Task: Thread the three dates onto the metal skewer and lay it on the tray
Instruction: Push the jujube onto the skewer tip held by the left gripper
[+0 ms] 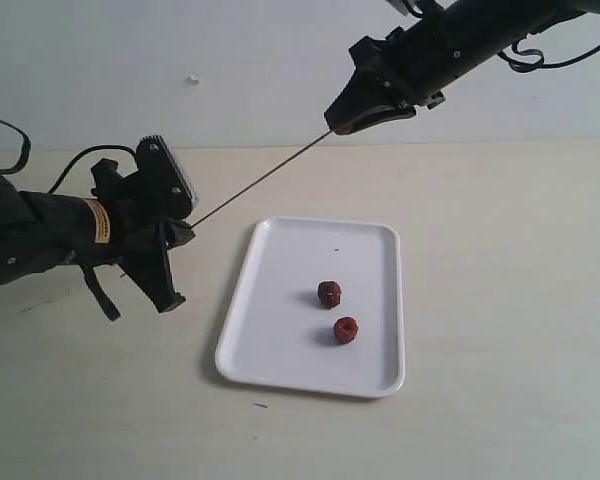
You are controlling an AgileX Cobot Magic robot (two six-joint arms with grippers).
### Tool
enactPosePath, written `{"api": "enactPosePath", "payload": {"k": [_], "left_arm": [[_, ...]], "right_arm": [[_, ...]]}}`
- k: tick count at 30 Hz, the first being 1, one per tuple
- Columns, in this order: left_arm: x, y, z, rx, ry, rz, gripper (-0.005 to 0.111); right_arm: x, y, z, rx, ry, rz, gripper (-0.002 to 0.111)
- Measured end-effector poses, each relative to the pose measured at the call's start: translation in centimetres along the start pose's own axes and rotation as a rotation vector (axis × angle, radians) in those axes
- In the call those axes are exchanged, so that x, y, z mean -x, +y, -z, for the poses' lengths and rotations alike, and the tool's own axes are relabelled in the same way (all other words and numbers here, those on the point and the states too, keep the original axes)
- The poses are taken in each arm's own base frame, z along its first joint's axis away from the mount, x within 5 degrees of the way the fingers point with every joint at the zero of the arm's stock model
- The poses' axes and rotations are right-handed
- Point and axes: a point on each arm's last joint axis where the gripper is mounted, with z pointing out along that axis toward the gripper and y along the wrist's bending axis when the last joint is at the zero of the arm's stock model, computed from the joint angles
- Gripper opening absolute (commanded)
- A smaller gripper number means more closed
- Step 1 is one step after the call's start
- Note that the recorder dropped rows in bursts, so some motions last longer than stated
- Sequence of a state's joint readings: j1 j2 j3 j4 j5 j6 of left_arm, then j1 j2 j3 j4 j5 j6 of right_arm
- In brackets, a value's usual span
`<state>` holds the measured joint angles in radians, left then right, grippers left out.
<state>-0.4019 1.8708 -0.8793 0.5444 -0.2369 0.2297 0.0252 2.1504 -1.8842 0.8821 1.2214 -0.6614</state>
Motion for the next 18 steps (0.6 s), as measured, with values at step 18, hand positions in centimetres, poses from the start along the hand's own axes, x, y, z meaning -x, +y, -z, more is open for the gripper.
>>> {"api": "enactPosePath", "payload": {"k": [18], "left_arm": [[0.2, -0.1, 0.0, 0.0, -0.026, -0.022, 0.0]], "right_arm": [[-0.1, -1.2, 1.2, -0.013, -0.019, -0.015, 0.027]]}}
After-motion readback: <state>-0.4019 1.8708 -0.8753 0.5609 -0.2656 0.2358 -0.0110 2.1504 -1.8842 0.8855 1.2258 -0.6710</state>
